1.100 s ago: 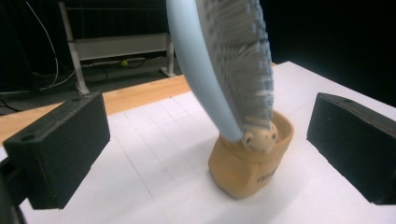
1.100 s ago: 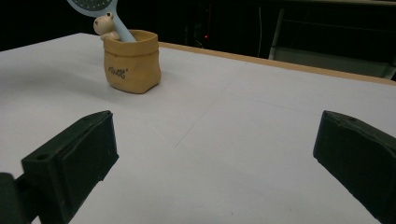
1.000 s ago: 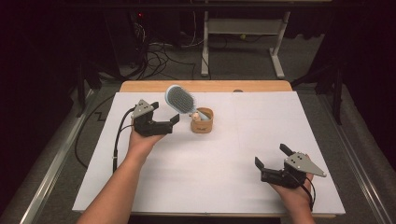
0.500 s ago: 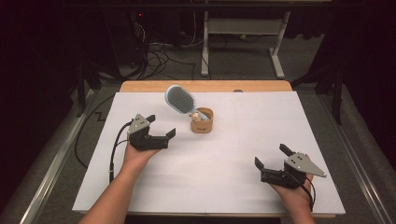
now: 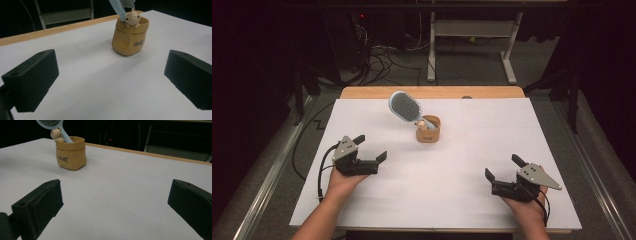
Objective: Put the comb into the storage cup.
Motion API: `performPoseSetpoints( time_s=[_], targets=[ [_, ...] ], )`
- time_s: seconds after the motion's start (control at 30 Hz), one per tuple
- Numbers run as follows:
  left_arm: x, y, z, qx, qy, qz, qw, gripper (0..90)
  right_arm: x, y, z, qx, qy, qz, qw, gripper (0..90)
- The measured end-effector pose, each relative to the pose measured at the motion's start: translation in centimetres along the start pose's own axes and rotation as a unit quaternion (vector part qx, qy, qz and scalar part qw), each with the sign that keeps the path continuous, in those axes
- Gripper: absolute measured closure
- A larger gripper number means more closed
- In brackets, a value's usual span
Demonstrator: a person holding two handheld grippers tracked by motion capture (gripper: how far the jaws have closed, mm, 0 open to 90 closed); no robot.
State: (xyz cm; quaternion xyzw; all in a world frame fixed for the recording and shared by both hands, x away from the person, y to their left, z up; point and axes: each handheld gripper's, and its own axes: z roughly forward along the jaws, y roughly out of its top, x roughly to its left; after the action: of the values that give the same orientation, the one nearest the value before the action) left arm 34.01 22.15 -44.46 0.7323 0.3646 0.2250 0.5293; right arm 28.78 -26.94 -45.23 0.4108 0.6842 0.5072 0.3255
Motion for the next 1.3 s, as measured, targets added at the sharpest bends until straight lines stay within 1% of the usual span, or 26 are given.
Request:
performPoseSetpoints(
  time_s=[0.07, 0.23, 0.3, 0.33, 0.4, 0.43, 0.47, 0.5, 0.57, 0.67, 0.73, 0.83, 0.97, 1.1, 1.23, 1.3],
  targets=[
    [0.1, -0.4, -0.8, -0.001, -0.001, -0.004, 1.0, 0.0, -0.1, 0.0, 0.0, 0.0, 0.0, 0.0, 1.0, 0.2],
    [0.1, -1.3, -2.3, -0.005, -0.001, -0.004, 1.0, 0.0, 0.0, 0.0, 0.0, 0.0, 0.0, 0.001, 1.0, 0.2],
    [0.0, -1.5, -3.0, -0.011, 0.001, -0.002, 0.9999, 0.0, 0.0, 0.0, 0.0, 0.0, 0.0, 0.001, 1.0, 0.2],
    [0.0, -1.6, -3.3, -0.013, 0.003, 0.002, 0.9999, 0.0, 0.0, 0.0, 0.0, 0.001, 0.0, 0.001, 1.0, 0.2],
    [0.0, -2.0, -3.9, -0.015, 0.017, 0.019, 0.9995, 0.0, 0.0, 0.0, 0.1, 0.001, 0.0, 0.0, 1.0, 0.2],
    [0.1, -2.3, -4.2, -0.017, 0.018, 0.021, 0.9995, 0.0, 0.0, 0.0, 0.1, 0.001, -0.001, 0.0, 1.0, 0.2],
    [0.3, -2.6, -4.4, -0.016, 0.013, 0.012, 0.9997, 0.0, -0.1, 0.0, 0.1, 0.001, -0.002, 0.0, 1.0, 0.2],
    [0.4, -2.8, -4.6, -0.014, 0.011, 0.009, 0.9998, 0.0, -0.1, -0.1, 0.1, 0.002, -0.003, 0.001, 1.0, 0.2],
    [0.5, -3.1, -5.1, -0.016, 0.012, 0.009, 0.9998, 0.0, -0.1, -0.1, 0.1, 0.003, -0.003, 0.002, 1.0, 0.2],
    [0.8, -3.2, -5.8, -0.026, 0.019, 0.016, 0.9994, 0.0, 0.0, -0.1, -0.1, 0.002, -0.006, 0.003, 1.0, 0.2],
    [1.0, -3.1, -6.1, -0.032, 0.018, 0.011, 0.9993, 0.0, 0.0, -0.1, -0.4, 0.0, -0.008, 0.005, 1.0, 0.2],
    [1.0, -3.1, -6.3, -0.035, 0.014, 0.015, 0.9992, 0.0, 0.0, 0.0, -0.5, -0.002, -0.01, 0.008, 0.9999, 0.2],
    [0.4, -3.0, -5.9, -0.032, 0.008, 0.027, 0.9991, 0.0, 0.0, -0.1, -0.5, 0.0, -0.011, 0.011, 0.9999, 0.2],
    [0.5, -3.2, -5.6, -0.022, 0.005, 0.021, 0.9995, 0.0, -0.1, -0.1, -0.7, -0.001, -0.012, 0.012, 0.9999, 0.2],
    [0.2, -3.0, -5.7, -0.031, 0.005, 0.024, 0.9992, 0.0, -0.2, -0.1, -0.8, -0.004, -0.013, 0.013, 0.9998, 0.2],
    [0.2, -3.0, -5.7, -0.031, 0.005, 0.026, 0.9992, 0.0, -0.2, -0.1, -0.9, -0.006, -0.014, 0.012, 0.9998, 0.2]
  ],
)
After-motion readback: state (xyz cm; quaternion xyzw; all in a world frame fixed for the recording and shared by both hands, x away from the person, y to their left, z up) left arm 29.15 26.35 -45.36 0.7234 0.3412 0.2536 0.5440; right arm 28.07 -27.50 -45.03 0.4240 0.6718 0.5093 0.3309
